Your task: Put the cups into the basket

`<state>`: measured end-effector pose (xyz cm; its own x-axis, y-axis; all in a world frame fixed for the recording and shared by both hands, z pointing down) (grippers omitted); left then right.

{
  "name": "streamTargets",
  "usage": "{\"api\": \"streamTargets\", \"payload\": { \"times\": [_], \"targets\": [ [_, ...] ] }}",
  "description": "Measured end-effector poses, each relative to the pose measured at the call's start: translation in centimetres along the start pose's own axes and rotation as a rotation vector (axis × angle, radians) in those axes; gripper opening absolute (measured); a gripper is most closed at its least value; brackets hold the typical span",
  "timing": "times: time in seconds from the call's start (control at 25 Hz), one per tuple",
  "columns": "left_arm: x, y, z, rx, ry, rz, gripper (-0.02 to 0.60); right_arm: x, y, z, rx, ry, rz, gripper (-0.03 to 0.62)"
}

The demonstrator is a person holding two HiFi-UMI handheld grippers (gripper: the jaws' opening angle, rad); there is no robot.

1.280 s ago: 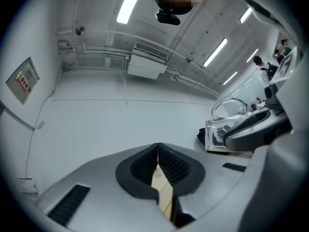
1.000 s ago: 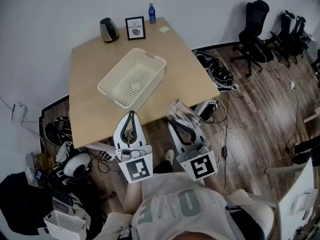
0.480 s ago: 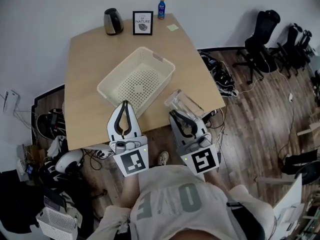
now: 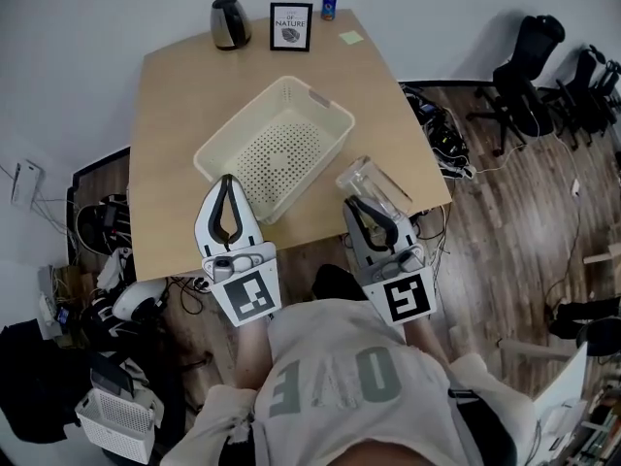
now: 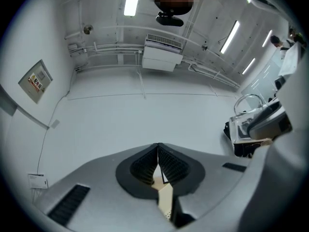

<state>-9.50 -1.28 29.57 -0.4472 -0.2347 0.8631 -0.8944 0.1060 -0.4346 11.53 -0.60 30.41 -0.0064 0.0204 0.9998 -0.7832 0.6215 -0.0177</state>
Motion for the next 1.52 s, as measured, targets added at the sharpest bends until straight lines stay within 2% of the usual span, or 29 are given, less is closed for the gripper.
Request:
{"api": "streamTargets", "payload": {
  "times": [0.12,0.4,0.72,1.04,1.32,1.52],
  "targets": [
    [0.2,-0.2,1.0,-0.004,-0.007,-0.014,0.011,0.1,-0.3,0.0,0.021,-0.011,-0.004,0.021],
    [-0.2,-2.3,3.1,0.06,-0.007,-0.001,0.011,-0.6,-2.4,1.2,0.048,-0.037,0.018,0.021],
    [0.1,-1.5,6.2,0.046,-0.029,0.035,0.011,-1.1,-3.9,5.4,0.007,-0.038,-0.012,0.021],
    [1.1,2.2,11.8,0.009,-0.06,0.12,0.011,-2.4,-4.8,13.2,-0.059,-0.089,-0.009,0.021],
    [4.2,3.1,15.7,0.029,-0.023,0.145,0.011,-1.4,-5.6,19.1,-0.139,-0.01,-0.063,0.021],
    [6.9,2.8,17.3,0.062,-0.001,0.132,0.011,0.9,-6.1,22.3,-0.191,0.149,-0.219,0.021]
  ]
}}
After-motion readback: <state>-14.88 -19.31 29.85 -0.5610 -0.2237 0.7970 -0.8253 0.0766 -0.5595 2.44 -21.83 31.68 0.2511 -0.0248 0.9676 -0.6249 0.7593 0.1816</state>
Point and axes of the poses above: the fingertips, and each gripper's own axes: z forward along the fingers, y to its left, x out of its underside, the point moved 7 cm from there along -z, backward along the fingers, and after that the axes turned 15 degrees about z, right-handed, at the moved point
